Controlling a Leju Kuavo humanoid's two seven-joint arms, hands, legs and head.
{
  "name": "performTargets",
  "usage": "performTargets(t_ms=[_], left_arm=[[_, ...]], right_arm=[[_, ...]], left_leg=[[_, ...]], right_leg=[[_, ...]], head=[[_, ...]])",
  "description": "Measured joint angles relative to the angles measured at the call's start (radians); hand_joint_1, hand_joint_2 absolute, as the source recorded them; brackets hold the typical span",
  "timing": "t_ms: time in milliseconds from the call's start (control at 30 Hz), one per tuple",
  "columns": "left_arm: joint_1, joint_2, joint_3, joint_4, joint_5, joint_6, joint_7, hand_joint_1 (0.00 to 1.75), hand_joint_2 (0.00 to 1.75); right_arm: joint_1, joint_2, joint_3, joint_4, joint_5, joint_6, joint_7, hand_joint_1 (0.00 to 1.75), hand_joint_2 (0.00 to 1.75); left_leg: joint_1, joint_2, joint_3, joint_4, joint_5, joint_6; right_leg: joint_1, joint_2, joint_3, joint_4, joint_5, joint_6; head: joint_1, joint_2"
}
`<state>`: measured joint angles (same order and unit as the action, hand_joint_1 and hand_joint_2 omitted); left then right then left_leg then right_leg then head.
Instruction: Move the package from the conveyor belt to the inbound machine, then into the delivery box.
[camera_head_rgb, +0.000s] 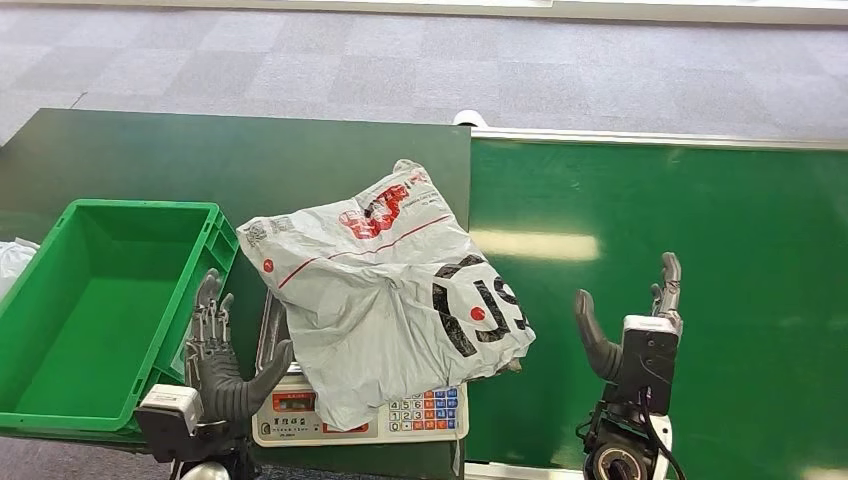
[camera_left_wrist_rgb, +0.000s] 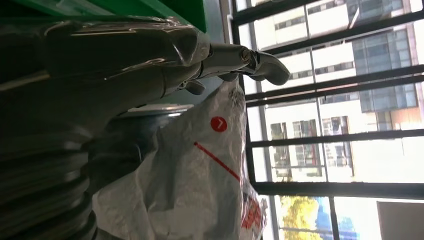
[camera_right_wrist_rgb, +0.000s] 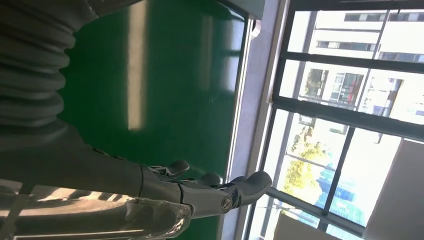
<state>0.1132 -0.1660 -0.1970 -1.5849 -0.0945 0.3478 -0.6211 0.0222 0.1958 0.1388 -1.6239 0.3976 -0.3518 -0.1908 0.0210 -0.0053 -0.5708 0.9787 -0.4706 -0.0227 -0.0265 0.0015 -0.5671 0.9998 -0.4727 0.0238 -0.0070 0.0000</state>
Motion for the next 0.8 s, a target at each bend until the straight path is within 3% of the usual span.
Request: performTargets(t_ms=[200,400,533,700,800], left_arm=[[-0.028,-0.008,-0.002,0.000,-0.039,-0.157,0.020,0.00,1.75],[-0.097,0.002,-0.045,0.003,-0.334,-0.124,0.086,0.00,1.75],[-0.185,0.012,-0.107,0.027,-0.610,-0.129,0.225,0.00,1.75],[-0.281,0.018,-0.165,0.086,-0.832,-0.141,0.390,0.00,1.75],[-0.337,0.020,-0.194,0.151,-0.993,-0.197,0.503,0.00,1.75]], right_arm=[[0.001,0.010,-0.066,0.035,-0.059,0.051,-0.142,0.00,1.75],[0.004,0.020,-0.099,0.065,-0.033,0.085,-0.159,0.00,1.75],[0.006,0.027,-0.108,0.079,0.007,0.109,-0.143,0.00,1.75],[0.006,0.030,-0.116,0.097,0.031,0.125,-0.132,0.00,1.75],[0.005,0.033,-0.119,0.105,0.046,0.139,-0.124,0.00,1.75]], left_leg=[[0.000,0.000,0.000,0.000,0.000,0.000],[0.000,0.000,0.000,0.000,0.000,0.000],[0.000,0.000,0.000,0.000,0.000,0.000],[0.000,0.000,0.001,0.000,0.000,0.000],[0.000,0.000,0.000,0.000,0.000,0.000]], right_leg=[[0.000,0.000,0.000,0.000,0.000,0.000],[0.000,0.000,0.000,0.000,0.000,0.000],[0.000,0.000,0.000,0.000,0.000,0.000],[0.000,0.000,0.000,0.000,0.001,0.000],[0.000,0.000,0.000,0.000,0.001,0.000]], head=[[0.000,0.000],[0.000,0.000],[0.000,0.000],[0.000,0.000],[0.000,0.000]])
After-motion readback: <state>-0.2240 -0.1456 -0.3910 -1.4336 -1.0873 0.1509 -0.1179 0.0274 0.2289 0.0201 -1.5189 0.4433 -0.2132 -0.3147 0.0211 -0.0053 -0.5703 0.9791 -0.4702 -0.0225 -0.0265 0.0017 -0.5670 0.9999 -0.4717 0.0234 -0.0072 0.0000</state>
